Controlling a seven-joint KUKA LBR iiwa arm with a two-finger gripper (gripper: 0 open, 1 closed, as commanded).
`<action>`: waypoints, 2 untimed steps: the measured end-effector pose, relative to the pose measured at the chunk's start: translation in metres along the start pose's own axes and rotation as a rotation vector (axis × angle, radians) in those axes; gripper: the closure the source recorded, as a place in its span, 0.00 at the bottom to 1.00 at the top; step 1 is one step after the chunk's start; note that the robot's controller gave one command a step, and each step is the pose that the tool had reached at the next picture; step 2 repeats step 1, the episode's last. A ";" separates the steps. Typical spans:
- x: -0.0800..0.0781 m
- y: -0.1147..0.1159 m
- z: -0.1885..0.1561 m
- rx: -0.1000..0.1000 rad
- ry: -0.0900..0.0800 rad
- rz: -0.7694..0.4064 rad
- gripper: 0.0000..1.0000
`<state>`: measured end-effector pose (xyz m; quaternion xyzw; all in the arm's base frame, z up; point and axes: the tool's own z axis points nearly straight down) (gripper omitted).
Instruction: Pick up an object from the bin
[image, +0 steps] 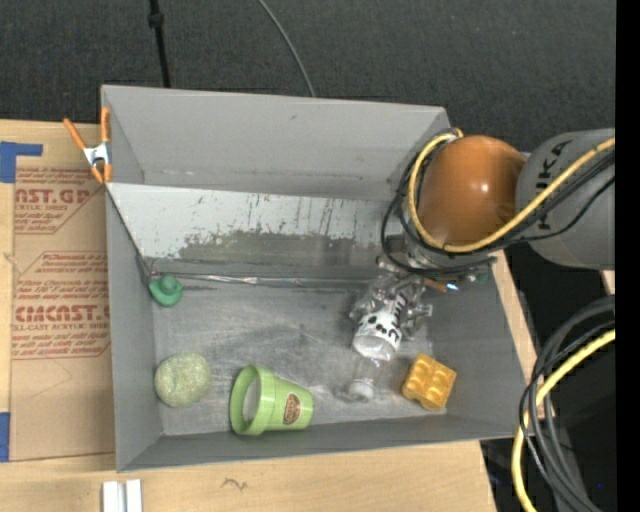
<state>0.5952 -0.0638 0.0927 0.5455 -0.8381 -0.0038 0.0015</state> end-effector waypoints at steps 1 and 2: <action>-0.002 -0.002 -0.087 0.016 -0.003 0.002 1.00; -0.002 -0.002 -0.087 0.016 -0.003 0.002 1.00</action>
Offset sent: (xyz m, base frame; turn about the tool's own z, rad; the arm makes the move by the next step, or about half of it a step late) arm 0.0001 0.0000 0.0131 0.0000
